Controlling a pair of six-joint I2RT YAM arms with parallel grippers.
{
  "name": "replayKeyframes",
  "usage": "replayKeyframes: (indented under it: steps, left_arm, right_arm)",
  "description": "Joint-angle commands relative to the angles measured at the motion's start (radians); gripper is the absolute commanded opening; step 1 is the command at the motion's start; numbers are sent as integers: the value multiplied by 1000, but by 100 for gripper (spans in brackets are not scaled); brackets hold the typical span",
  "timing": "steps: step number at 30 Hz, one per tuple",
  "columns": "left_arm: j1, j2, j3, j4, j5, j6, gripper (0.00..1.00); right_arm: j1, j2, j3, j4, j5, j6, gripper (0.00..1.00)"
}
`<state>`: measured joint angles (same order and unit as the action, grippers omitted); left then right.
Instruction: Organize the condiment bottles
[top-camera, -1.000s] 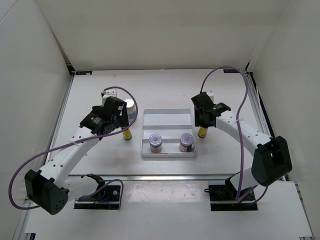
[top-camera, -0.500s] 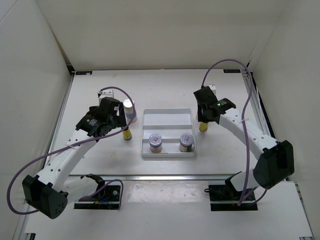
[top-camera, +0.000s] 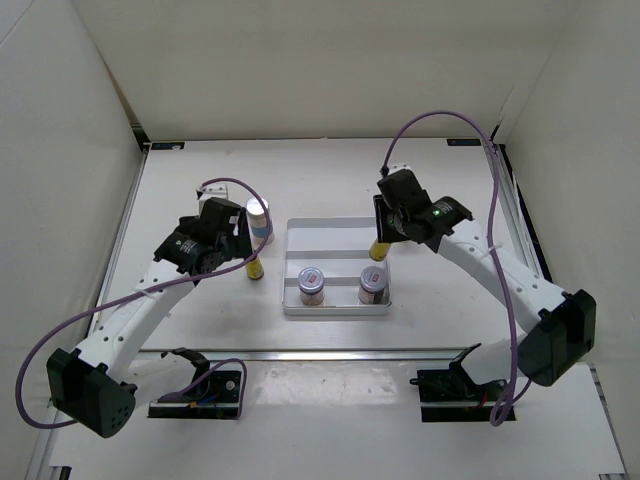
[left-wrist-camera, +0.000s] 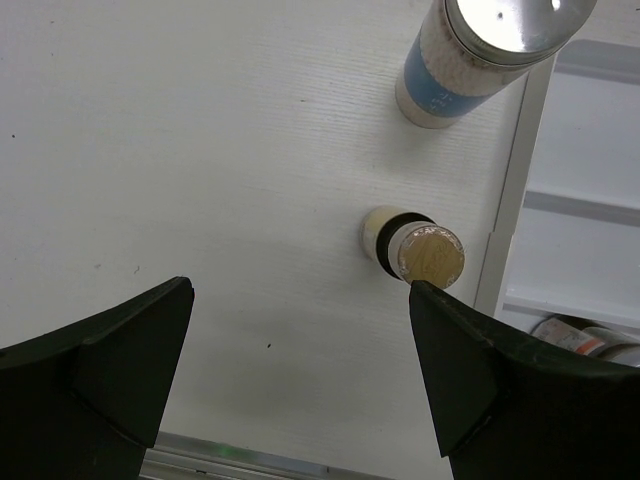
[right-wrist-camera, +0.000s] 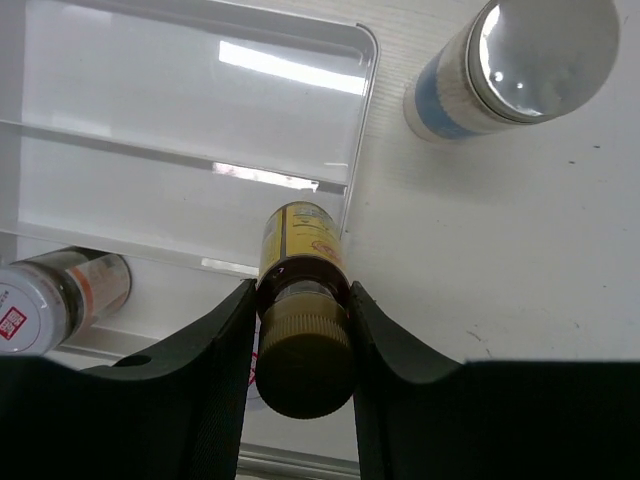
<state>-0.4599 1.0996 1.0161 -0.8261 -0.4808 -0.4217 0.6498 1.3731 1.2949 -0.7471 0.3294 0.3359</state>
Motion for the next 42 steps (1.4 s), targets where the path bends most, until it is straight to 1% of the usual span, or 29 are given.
replayKeyframes:
  steps: [1,6,9,11,13,14,15,16,17,20,21,22,23,31,37,42]
  left_arm:
    - [12,-15,-2,22,-7,6,100]
    - [12,6,-11,44,7,20,100]
    - [12,38,-11,73,16,32,100]
    - [12,54,-11,82,25,32,100]
    - [12,65,-11,94,36,32,100]
    - [12,65,-11,116,54,32,100]
    - [12,77,-11,125,79,32,100]
    - [12,77,-11,136,94,44,100]
    - [12,77,-11,145,105,44,100]
    - [12,97,-11,179,146,54,100]
    - [12,97,-11,179,146,54,100]
    - [12,108,-11,191,157,54,100]
    - [12,120,-11,191,157,54,100]
    - [-8,190,-21,200,157,35,100]
    - [-8,190,-21,200,137,26,100]
    - [-8,141,-56,200,128,17,100]
  right_arm:
    - [7,46,-14,89,-15,-6,0]
    - [7,99,-25,104,-4,3,0]
    - [7,130,-25,115,-18,3,10]
    - [7,153,-25,115,-30,12,15]
    - [7,179,-25,115,-41,12,15]
    - [7,179,-16,115,-41,12,19]
    - [7,179,-16,115,-41,12,27]
    - [7,188,-6,115,-41,12,40]
    - [7,188,-6,104,-41,12,56]
    - [7,156,15,92,-29,3,79]
    - [7,133,24,92,-29,-6,91]
    - [7,124,24,92,-17,-6,97]
    - [7,115,33,81,-16,-6,100]
    - [7,44,58,72,-15,-24,100]
    - [7,35,58,72,-6,-24,100]
    - [7,26,58,72,-6,-24,100]
